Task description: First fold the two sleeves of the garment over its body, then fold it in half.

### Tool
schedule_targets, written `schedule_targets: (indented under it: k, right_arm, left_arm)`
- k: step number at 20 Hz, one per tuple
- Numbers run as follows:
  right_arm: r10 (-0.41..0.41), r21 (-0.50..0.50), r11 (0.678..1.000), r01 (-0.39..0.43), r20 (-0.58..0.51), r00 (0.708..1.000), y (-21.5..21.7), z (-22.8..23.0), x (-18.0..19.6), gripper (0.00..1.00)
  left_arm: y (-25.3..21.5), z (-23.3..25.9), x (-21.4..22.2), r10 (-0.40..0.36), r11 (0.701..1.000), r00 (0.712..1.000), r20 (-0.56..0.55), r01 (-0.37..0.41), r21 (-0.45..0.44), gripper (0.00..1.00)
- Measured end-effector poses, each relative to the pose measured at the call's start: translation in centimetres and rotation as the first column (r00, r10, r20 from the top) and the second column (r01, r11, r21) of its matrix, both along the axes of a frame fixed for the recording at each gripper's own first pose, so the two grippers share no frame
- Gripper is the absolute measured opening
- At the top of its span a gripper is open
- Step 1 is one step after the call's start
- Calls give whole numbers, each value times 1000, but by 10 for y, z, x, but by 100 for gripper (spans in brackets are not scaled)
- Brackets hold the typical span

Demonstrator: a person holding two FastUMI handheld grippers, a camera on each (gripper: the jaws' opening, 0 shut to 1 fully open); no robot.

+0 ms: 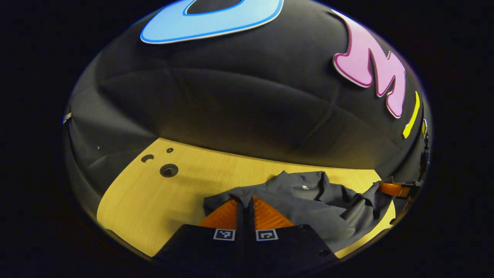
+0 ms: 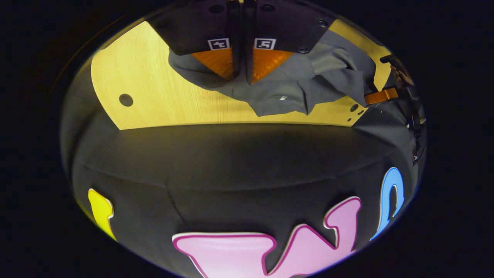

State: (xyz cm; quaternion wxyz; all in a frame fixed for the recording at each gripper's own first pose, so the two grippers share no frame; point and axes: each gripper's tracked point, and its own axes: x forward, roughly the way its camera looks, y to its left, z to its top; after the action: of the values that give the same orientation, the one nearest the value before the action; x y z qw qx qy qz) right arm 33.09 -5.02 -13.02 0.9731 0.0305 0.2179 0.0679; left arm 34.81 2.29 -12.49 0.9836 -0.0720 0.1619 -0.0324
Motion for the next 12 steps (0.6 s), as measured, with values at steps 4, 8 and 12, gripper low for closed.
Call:
schedule_targets:
  k: [4,8,12]
  right_arm:
    - [-38,12,999,39,-79,996,-5,-26,5,28]
    - [-60,1,998,60,-61,996,-20,-14,-11,61]
    - [-106,27,994,107,-35,994,-39,7,-36,99]
  left_arm:
    - [18,-19,1,73,996,996,-53,-70,61,10]
    - [24,5,-14,72,997,997,-8,-72,31,60]
    - [43,21,-51,87,995,996,11,-88,57,75]
